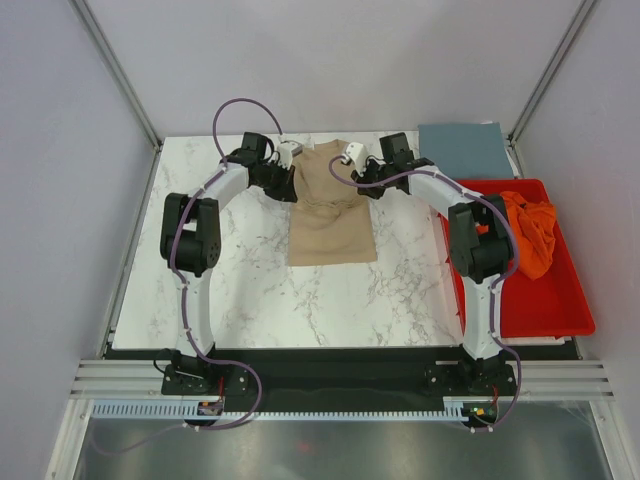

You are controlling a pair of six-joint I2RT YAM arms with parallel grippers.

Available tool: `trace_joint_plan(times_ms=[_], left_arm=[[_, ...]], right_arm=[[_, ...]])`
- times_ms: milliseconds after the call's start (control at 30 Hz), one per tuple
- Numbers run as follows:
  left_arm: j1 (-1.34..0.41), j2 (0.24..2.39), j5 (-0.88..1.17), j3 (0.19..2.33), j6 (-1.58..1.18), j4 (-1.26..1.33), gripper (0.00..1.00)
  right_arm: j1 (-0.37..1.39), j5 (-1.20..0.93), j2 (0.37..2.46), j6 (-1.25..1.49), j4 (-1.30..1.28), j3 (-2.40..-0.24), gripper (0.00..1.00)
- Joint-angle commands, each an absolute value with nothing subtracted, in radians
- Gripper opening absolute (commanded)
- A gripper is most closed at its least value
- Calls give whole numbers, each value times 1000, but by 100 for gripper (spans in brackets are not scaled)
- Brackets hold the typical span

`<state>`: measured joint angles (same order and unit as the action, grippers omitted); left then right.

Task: Fold and stack the t-shirts
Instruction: Fold the tshirt

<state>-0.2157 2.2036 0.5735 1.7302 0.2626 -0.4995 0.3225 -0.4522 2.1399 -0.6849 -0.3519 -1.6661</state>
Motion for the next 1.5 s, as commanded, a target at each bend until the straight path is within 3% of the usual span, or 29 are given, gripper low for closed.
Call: trace_joint_plan(times_ms=[0,67,333,433,467,533,667,867,1467], left_arm=[[-222,2221,546,1782,281,-489,6],[-221,2224,538,1793,261,-489,2],[-219,2237,502,1821,222,-494,2],[-221,2214,526,1798,244,-495,2],[-218,2201,534,1790,259,-495,14],[-218,2191,540,1775,273,-495,24],[-210,2178,574,1767,304,-500,35],[-212,2210,612,1789,345,-548,41],[-212,2295,614,1879,370,-588,39]], right_arm=[[327,-496,2152,-706,-327,-1721,13],[328,-476,2155,-696,-319,-1729,0],[327,-416,2135,-675,-285,-1697,0],[311,-469,2111,-672,-285,-1678,17],[305,-532,2102,-683,-291,-1675,31],[292,-569,2097,-692,-305,-1672,35],[290,-618,2112,-753,-374,-1683,45],[285,-649,2143,-790,-413,-1698,47],[285,-660,2250,-814,-463,-1807,47]])
